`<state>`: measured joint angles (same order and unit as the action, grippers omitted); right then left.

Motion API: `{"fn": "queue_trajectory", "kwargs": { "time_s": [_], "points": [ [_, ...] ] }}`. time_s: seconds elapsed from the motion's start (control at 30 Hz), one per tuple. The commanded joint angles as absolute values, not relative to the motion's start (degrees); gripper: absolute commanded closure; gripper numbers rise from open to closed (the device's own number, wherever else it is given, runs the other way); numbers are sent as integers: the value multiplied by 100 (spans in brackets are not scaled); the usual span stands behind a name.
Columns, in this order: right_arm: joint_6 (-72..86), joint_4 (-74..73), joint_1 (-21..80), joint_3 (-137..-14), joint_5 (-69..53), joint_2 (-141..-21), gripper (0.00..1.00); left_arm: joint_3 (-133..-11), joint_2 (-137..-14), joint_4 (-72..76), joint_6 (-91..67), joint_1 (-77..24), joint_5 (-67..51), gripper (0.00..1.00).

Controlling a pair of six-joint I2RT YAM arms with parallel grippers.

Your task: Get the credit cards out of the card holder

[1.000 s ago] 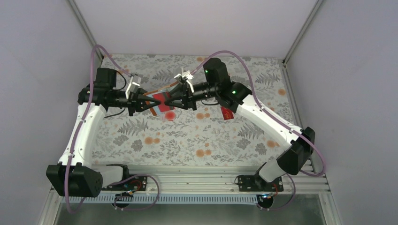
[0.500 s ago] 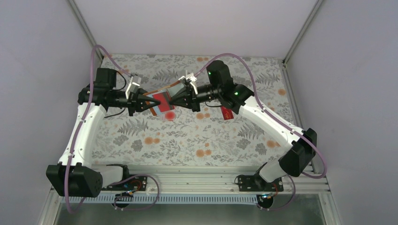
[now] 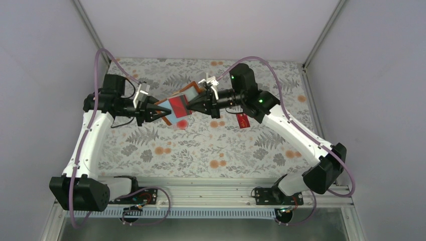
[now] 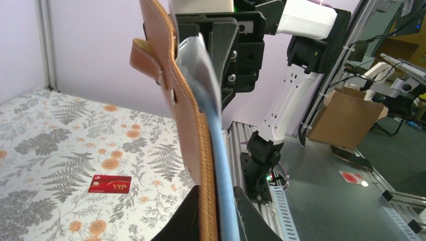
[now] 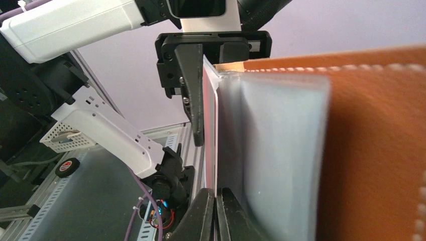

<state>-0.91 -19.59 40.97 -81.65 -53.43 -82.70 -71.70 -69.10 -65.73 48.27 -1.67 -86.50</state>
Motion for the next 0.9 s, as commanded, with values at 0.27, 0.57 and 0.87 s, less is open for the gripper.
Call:
{"fn": "queue_trajectory", "kwargs": {
  "time_s": [0.27, 0.57, 0.87],
  "points": [
    [-190, -1942, 4025, -8178, -5526, -8253, 81, -7235, -6884, -6264, 4698, -185, -8844, 98],
    [-189, -1887, 4017, -8018, -5564, -8231, 81, -7225, -6878, -6285, 4728, -178, -8843, 98],
    [-144, -1870, 3974, -7836, -5434, -8087, 92, -7216, -6869, -6311, 4772, -177, -8818, 98]
  ]
}}
